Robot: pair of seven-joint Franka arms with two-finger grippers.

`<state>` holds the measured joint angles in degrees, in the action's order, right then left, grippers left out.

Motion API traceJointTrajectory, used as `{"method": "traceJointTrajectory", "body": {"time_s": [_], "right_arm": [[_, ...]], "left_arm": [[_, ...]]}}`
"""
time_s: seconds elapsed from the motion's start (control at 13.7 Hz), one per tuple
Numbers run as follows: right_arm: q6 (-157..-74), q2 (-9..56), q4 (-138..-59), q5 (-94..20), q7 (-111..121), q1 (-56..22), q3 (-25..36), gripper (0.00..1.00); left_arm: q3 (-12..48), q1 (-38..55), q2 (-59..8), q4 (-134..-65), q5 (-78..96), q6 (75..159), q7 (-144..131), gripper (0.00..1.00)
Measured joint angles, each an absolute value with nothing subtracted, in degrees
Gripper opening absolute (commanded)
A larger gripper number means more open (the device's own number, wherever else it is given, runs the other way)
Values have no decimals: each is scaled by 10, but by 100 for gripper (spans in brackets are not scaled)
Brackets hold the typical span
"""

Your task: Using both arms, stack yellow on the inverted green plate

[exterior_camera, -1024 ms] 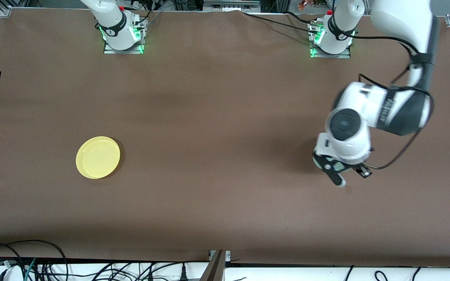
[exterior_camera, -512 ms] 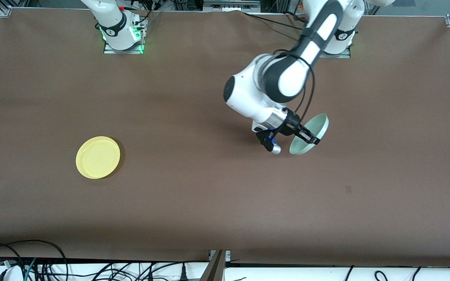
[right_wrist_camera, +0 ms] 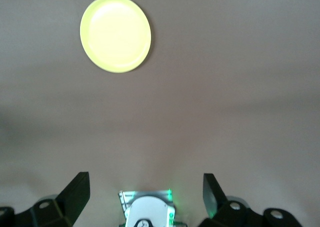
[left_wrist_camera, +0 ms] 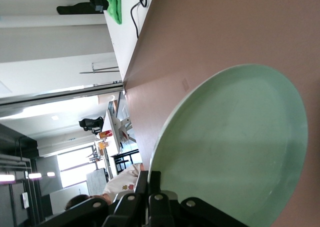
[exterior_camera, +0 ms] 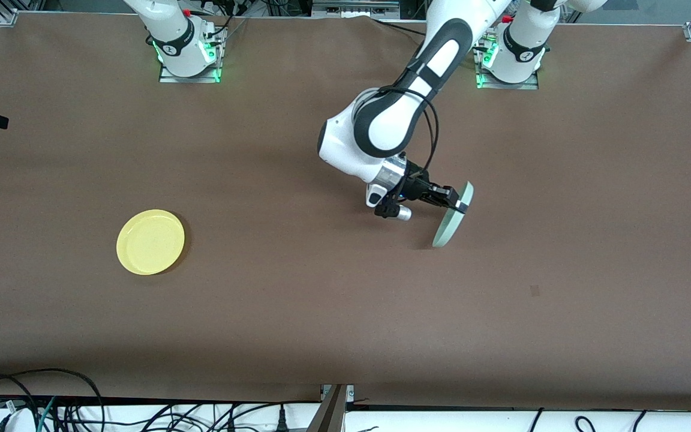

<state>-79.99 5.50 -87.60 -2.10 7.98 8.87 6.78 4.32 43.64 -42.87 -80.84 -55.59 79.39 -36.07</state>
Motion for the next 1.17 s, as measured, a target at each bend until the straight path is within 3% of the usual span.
{"method": "traceJointTrajectory", "body": {"time_s": [0.73,0.8,0.88,1.17], "right_arm": [[-943,212,-879,-22,80,59,67,100],[-969,236,-880,-23,80,50,67,100],[-992,260,-881,-23,79,42,67,100],[-1088,332,-889,-27,75,24,67,100]], "left_arm": [[39,496,-485,-772,-563,773,-477,0],[39,500,-488,-768,-563,771,-481,28],[39,502,-490,-764,-561,770,-484,97],[42,503,-498,-724,-475,851,-507,100]]}}
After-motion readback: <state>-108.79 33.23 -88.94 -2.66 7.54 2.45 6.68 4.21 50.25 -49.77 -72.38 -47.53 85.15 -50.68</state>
